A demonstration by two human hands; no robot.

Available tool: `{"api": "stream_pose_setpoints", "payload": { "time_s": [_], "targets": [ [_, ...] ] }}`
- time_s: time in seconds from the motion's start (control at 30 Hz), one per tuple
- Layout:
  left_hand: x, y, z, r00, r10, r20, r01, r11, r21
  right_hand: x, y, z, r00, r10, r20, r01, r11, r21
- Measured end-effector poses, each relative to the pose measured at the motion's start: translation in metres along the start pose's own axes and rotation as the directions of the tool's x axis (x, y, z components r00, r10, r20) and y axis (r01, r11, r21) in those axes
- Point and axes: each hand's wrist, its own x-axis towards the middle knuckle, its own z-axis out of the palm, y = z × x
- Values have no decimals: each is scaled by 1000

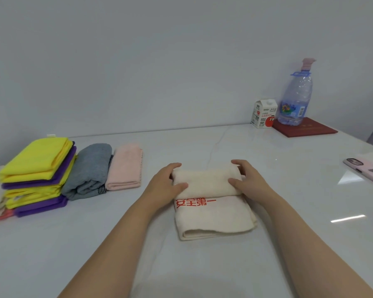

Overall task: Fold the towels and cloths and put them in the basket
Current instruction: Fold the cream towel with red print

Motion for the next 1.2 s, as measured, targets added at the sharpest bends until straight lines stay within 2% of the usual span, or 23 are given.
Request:
{"api": "stream_pose_setpoints", "payload": {
  "time_s": [0.1,0.2,0.3,0.37,0.43,0.53,0.63,0.73,0.8,0.87,0.9,0.97,1.07,1.2],
  "targets": [
    [2,4,4,991,94,-96,-87,993,77,1,-5,6,986,-86,-140,87,996,-4],
    [4,6,6,967,194,-164,-166,971,173,1,-7,13,931,-279,-234,239,953,-187],
    [-1,5,4,932,320,-171,-261,918,299,-6,-9,9,866,-451,-214,338,845,-414],
    [-8,6,-1,917,376,-136,-315,888,335,-14,-11,4,839,-526,-137,397,766,-506],
    [-17,8,-9,916,396,-60,-355,873,335,-26,-16,-4,877,-479,-26,401,762,-508],
    [-33,14,-21,925,376,59,-378,888,262,-44,-24,-11,944,-309,116,330,858,-393],
    [-43,28,-23,934,353,47,-353,900,255,-52,-31,-7,954,-296,48,292,879,-376],
    [-42,44,-7,955,290,-70,-235,877,420,-51,-45,6,951,-306,-53,238,828,-508],
    [-40,53,7,955,262,-136,-159,844,513,-50,-56,14,949,-302,-91,180,756,-630],
    [-41,53,20,959,267,-100,-147,765,628,-51,-58,27,911,-395,-118,184,646,-741],
    [-43,49,26,965,260,-46,-160,716,679,-53,-56,34,904,-419,-88,195,586,-786],
    [-49,39,33,975,216,54,-188,667,721,-57,-44,43,938,-348,12,201,512,-835],
    [-54,28,33,983,131,130,-185,710,679,-59,-27,46,972,-212,98,199,528,-826],
    [-53,28,34,987,93,133,-158,737,657,-60,-24,44,966,-237,100,219,549,-806]
  ]
}}
